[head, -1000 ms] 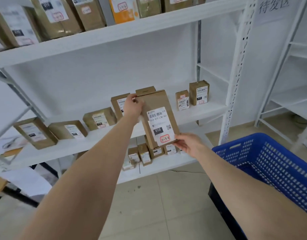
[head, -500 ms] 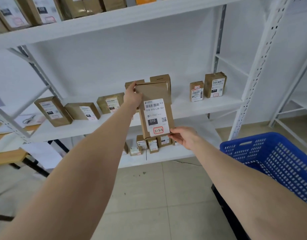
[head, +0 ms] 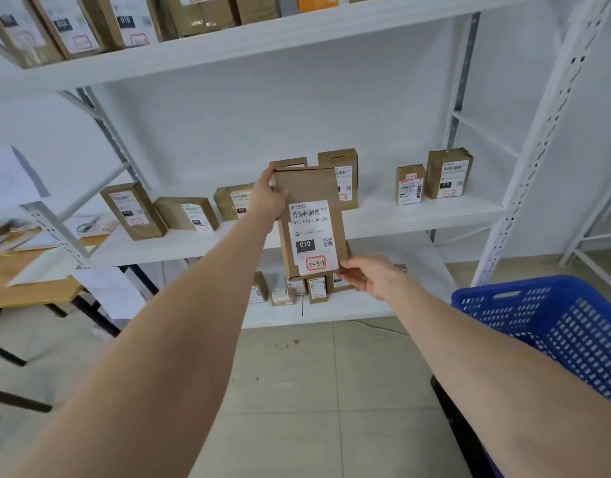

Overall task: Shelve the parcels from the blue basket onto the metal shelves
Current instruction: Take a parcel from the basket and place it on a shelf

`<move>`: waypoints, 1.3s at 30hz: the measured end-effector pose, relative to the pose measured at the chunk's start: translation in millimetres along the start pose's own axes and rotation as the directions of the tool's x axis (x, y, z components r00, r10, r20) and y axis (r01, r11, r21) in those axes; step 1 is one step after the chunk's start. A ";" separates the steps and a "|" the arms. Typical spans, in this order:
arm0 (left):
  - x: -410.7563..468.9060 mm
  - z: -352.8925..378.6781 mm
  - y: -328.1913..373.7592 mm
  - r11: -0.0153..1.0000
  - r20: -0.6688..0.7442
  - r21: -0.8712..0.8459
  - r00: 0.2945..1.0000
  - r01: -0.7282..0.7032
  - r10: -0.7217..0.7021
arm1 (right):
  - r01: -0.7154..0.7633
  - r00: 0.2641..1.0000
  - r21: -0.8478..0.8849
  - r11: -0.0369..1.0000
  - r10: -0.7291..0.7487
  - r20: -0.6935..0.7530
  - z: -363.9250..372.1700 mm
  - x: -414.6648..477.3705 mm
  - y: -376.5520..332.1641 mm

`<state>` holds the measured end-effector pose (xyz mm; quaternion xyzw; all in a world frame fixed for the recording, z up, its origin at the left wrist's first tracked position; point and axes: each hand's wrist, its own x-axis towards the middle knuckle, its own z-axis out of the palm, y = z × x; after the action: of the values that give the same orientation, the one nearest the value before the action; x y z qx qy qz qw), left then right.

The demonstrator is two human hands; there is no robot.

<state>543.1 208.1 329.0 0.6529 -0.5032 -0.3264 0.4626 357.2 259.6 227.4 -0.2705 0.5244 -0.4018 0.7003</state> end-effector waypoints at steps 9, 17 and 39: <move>-9.5 0.0 -15.8 0.995 -0.056 0.088 0.997 0.054 -0.049 | -0.036 0.993 -0.049 0.998 0.041 0.107 -4.7 -4.1 7.3; -28.7 18.1 -30.2 0.980 0.087 0.083 0.978 0.183 -0.190 | -0.091 0.985 0.032 0.995 0.085 0.151 -12.5 -2.5 6.1; 27.0 71.8 -67.4 0.923 0.262 0.154 0.887 0.352 -0.381 | -0.093 0.993 -0.272 0.958 0.110 0.049 -58.1 69.8 -9.4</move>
<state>510.6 166.9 241.4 0.7048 -0.4485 -0.4727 0.2805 308.1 198.0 181.2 -0.3484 0.5647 -0.2818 0.6930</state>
